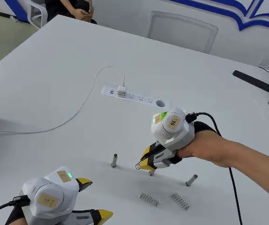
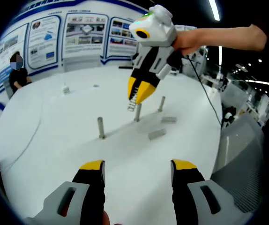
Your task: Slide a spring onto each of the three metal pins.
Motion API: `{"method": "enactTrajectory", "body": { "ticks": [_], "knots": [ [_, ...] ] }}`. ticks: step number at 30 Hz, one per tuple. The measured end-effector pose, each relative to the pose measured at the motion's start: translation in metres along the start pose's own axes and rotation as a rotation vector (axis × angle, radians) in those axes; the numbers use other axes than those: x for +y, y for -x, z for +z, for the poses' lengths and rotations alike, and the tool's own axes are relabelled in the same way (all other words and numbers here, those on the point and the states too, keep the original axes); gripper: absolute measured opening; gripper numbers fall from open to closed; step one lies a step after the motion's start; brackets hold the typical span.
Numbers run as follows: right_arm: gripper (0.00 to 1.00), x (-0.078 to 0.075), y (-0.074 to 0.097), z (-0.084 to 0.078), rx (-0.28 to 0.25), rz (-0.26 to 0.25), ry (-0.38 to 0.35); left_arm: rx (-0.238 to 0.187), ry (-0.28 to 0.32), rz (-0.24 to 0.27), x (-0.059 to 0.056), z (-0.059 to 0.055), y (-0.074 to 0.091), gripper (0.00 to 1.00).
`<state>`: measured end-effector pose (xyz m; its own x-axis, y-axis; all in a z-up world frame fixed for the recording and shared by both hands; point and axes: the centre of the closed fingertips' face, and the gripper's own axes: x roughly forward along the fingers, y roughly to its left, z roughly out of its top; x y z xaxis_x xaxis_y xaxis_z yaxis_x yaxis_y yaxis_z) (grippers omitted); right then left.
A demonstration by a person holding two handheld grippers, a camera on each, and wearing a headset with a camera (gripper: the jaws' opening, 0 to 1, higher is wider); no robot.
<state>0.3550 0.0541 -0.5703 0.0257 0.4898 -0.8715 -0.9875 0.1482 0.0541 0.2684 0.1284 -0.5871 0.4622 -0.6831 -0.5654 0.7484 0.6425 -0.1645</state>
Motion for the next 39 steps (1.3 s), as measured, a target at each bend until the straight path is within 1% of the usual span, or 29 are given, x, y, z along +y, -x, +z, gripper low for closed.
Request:
{"method": "enactTrajectory", "body": {
  "ticks": [8,15,23,29,39],
  "knots": [
    [0.12,-0.012,-0.008,0.019,0.003,0.003,0.024,0.004,0.021,0.026,0.012,-0.004,0.005,0.61],
    [0.12,-0.018,-0.018,0.03,0.011,0.019,0.052,0.005,0.032,0.037,0.017,-0.006,0.01,0.62],
    [0.12,-0.024,-0.027,0.041,0.021,0.036,0.077,0.003,0.042,0.056,0.025,-0.006,0.016,0.66],
    [0.12,-0.025,-0.033,0.045,0.032,0.052,0.097,0.0,0.054,0.061,0.029,-0.007,0.018,0.66],
    [0.12,-0.022,-0.042,0.044,0.058,0.077,0.122,-0.001,0.07,0.067,0.031,-0.01,0.02,0.65]
  ]
}}
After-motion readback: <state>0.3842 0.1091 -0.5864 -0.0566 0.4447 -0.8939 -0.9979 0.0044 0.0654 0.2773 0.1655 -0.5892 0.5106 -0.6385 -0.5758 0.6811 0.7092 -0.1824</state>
